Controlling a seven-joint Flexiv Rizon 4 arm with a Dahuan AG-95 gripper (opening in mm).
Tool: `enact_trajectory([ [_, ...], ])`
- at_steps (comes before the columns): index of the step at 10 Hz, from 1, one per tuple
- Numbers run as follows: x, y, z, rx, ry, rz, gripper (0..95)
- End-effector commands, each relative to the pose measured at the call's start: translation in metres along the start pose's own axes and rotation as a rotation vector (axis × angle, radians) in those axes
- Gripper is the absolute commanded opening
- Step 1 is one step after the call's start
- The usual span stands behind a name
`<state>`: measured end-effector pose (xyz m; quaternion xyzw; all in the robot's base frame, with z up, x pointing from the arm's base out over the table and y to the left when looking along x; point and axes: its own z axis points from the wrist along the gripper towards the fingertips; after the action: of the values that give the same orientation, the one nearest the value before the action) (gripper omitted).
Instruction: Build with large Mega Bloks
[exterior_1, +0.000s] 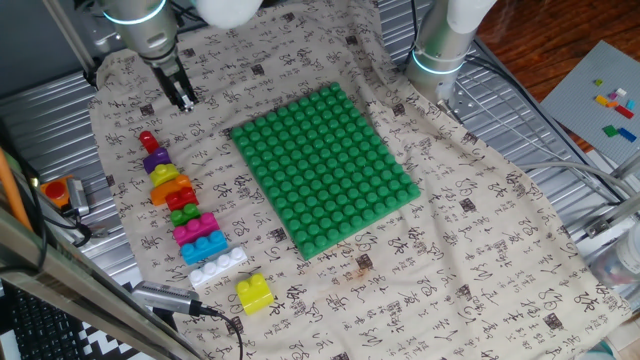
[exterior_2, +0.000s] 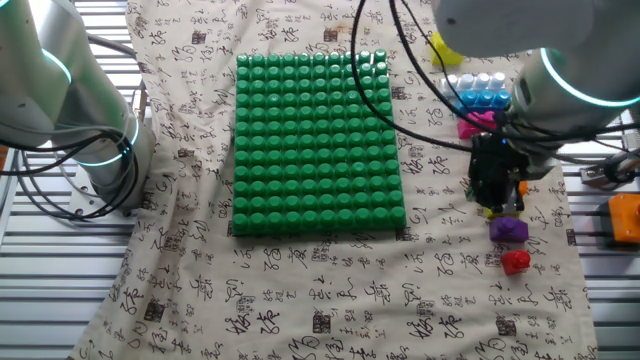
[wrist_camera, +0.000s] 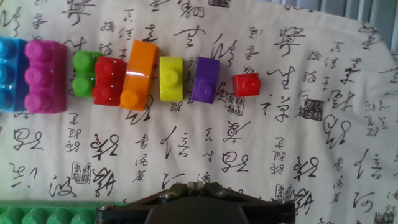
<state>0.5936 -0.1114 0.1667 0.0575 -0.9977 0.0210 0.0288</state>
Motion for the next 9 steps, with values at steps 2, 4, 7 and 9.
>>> enact_trajectory([
  [2, 0.001, 0.0, 0.0, 0.004, -0.012, 0.0, 0.0],
  [4, -0.006, -0.014, -0.001, 0.003, -0.008, -0.007, 0.0],
  [7, -0.026, -0.043, 0.007, -0.004, -0.018, -0.049, 19.0],
  [9, -0.035, -0.054, 0.018, -0.002, -0.032, -0.074, 19.0],
])
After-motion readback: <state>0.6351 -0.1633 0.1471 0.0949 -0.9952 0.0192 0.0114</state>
